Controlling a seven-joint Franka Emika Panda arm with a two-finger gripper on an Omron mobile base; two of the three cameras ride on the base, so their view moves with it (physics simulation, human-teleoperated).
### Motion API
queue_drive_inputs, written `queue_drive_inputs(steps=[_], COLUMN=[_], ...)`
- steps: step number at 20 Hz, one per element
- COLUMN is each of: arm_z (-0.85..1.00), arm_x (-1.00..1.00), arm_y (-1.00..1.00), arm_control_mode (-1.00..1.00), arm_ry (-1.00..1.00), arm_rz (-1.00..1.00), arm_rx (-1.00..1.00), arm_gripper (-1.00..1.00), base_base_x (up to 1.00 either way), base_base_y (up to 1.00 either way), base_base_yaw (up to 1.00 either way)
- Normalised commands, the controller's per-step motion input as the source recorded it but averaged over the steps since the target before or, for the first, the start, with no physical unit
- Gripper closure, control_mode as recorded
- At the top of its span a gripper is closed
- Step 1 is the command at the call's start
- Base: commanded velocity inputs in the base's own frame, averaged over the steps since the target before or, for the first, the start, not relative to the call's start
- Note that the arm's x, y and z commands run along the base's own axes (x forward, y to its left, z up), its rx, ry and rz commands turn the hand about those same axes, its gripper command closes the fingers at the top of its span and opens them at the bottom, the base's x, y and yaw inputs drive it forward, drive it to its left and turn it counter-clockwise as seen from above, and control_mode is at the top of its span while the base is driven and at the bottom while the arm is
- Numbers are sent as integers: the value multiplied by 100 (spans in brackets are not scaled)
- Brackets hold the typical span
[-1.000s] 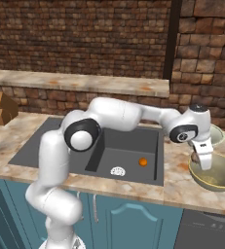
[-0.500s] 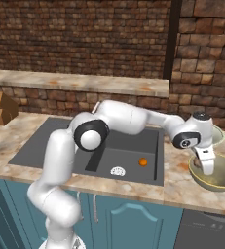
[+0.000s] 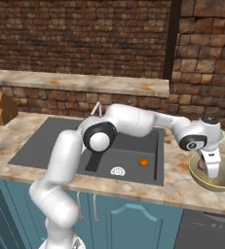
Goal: Pick the tangerines from the sink and place them in one bowl. Place the tomato in the other bowl. Then turn off the sink faucet.
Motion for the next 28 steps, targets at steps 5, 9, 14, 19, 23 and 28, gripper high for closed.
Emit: queue_drive_inputs(steps=[5,9,14,19,23,28], arm_z=[-6,0,30,56,39,20], arm_x=[8,0,0,0,0,0], arm_y=[-3,0,21,54,73,85], arm_control_mode=[-100,-100,-100,-100,-100,-100], arm_ry=[0,-18,-28,-8,-6,-3], arm_rz=[0,0,2,14,14,8], arm_rx=[2,3,10,1,0,0], arm_gripper=[-100,-100,-100,-100,-100,-100], base_base_x=[0,0,0,0,0,0], base_base_y=[0,0,0,0,0,0], base_base_yaw=[0,0,0,0,0,0])
